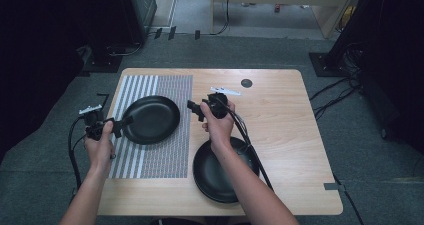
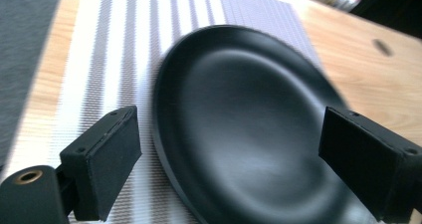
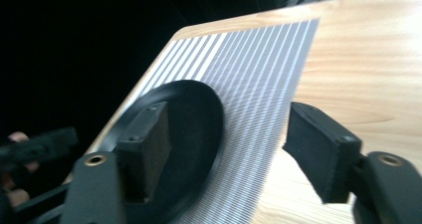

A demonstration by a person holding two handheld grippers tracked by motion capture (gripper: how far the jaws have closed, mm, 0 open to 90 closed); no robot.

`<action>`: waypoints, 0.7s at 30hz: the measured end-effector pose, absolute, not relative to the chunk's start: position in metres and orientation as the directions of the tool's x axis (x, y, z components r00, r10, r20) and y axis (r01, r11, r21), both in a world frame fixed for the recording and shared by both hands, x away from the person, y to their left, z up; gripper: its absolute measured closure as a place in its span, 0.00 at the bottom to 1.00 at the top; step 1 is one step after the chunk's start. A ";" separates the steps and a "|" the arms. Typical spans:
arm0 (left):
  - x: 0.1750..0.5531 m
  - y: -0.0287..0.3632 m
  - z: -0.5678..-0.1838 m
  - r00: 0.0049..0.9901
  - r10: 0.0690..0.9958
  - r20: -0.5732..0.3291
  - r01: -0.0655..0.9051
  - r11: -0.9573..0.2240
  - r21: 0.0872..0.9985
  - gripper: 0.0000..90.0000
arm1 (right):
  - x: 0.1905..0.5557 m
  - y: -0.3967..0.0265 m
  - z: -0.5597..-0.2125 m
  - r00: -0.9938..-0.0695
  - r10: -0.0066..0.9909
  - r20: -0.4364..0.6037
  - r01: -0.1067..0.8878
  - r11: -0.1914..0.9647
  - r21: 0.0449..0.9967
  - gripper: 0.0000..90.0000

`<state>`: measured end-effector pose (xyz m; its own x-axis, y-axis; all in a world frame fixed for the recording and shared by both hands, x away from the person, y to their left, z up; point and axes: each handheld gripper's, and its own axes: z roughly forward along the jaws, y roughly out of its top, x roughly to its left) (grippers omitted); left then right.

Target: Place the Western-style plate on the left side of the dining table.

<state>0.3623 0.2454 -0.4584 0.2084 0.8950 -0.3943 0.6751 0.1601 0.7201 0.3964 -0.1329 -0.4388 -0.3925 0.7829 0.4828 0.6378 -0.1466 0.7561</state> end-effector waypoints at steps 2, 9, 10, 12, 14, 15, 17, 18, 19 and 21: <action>0.356 0.242 -0.456 0.238 0.891 -0.385 0.662 0.141 0.736 0.03 | 0.391 -0.141 -0.435 -0.396 0.800 0.452 0.622 -0.128 0.772 0.34; 0.335 0.237 -0.453 0.235 0.917 -0.322 0.641 0.103 0.761 0.02 | 0.371 -0.165 -0.430 -0.416 0.821 0.391 0.592 -0.082 0.801 0.31; 0.333 0.237 -0.452 0.239 0.918 -0.317 0.638 0.097 0.764 0.02 | 0.367 -0.169 -0.429 -0.424 0.823 0.378 0.586 -0.069 0.808 0.31; 0.327 0.235 -0.452 0.251 0.915 -0.317 0.628 0.095 0.772 0.02 | 0.361 -0.177 -0.427 -0.425 0.829 0.362 0.577 -0.060 0.815 0.31; 0.321 0.235 -0.451 0.259 0.916 -0.307 0.618 0.088 0.781 0.02 | 0.353 -0.188 -0.425 -0.427 0.829 0.362 0.570 -0.064 0.819 0.31; 0.318 0.235 -0.451 0.262 0.915 -0.306 0.611 0.088 0.787 0.02 | 0.353 -0.188 -0.425 -0.427 0.829 0.362 0.570 -0.064 0.819 0.31; 0.313 0.236 -0.450 0.263 0.915 -0.307 0.600 0.093 0.794 0.02 | 0.347 -0.196 -0.424 -0.425 0.829 0.363 0.569 -0.067 0.820 0.30; 0.310 0.236 -0.451 0.265 0.916 -0.301 0.597 0.089 0.797 0.02 | 0.344 -0.201 -0.424 -0.424 0.829 0.365 0.569 -0.070 0.819 0.30; 0.307 0.235 -0.451 0.267 0.917 -0.298 0.596 0.086 0.798 0.02 | 0.340 -0.207 -0.424 -0.426 0.829 0.363 0.571 -0.065 0.818 0.29; 0.302 0.234 -0.452 0.274 0.916 -0.292 0.595 0.077 0.800 0.02 | 0.334 -0.217 -0.426 -0.420 0.835 0.356 0.569 -0.062 0.820 0.29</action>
